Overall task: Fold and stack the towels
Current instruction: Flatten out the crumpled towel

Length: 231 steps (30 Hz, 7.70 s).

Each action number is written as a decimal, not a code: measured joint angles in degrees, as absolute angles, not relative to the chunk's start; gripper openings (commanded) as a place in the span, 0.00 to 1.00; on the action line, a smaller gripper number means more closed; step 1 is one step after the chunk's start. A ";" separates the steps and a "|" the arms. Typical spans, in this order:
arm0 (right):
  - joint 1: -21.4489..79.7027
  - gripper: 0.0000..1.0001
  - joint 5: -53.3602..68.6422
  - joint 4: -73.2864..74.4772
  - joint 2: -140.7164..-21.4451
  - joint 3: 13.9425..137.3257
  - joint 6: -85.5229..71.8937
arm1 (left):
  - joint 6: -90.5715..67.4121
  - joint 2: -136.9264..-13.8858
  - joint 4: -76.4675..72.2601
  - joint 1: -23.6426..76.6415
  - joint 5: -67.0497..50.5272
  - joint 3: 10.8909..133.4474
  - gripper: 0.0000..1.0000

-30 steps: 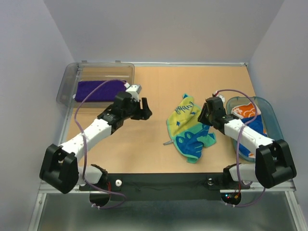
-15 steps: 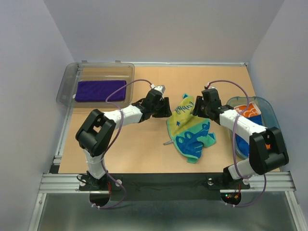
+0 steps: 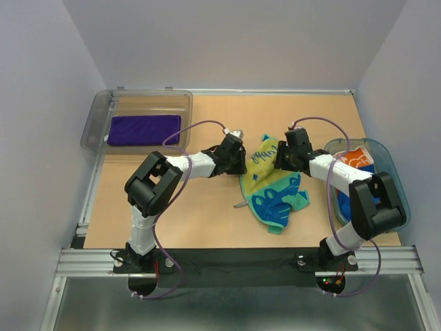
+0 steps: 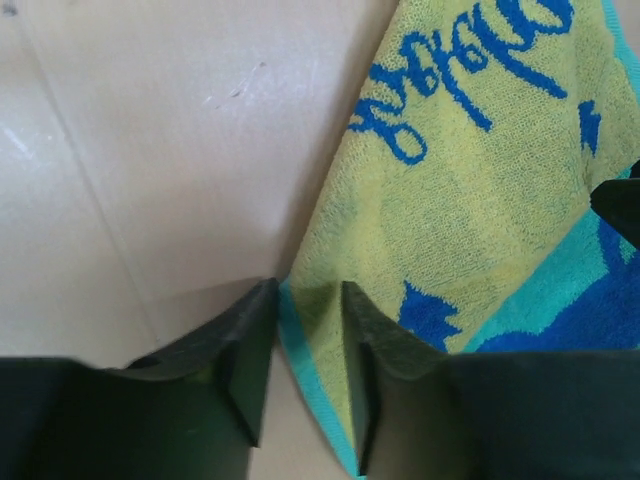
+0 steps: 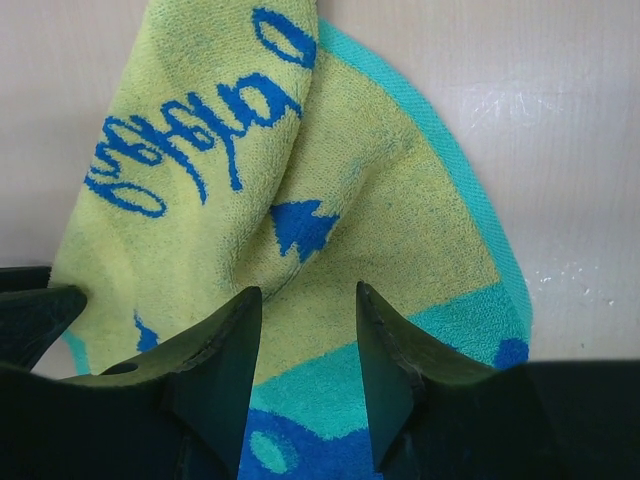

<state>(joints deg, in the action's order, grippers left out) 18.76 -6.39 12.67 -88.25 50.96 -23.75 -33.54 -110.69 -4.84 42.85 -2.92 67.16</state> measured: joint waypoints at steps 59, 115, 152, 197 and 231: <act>15.05 0.52 2.61 5.56 -68.99 36.21 -20.73 | -39.55 -101.62 -8.19 41.43 -2.98 56.27 0.63; 1.32 0.80 45.21 5.10 -78.81 58.96 1.48 | 23.83 -96.36 7.05 49.52 2.98 81.41 0.00; 2.39 0.01 78.02 5.32 -92.38 68.03 6.28 | 33.80 -102.26 13.91 56.16 4.16 94.17 0.00; 3.09 0.01 16.95 7.20 -48.58 29.21 -18.59 | -33.98 -106.43 -24.71 47.88 -18.41 58.24 0.70; 3.09 0.02 17.19 2.22 -64.16 46.46 -20.82 | -19.07 -94.00 -6.20 38.35 -3.81 76.18 0.00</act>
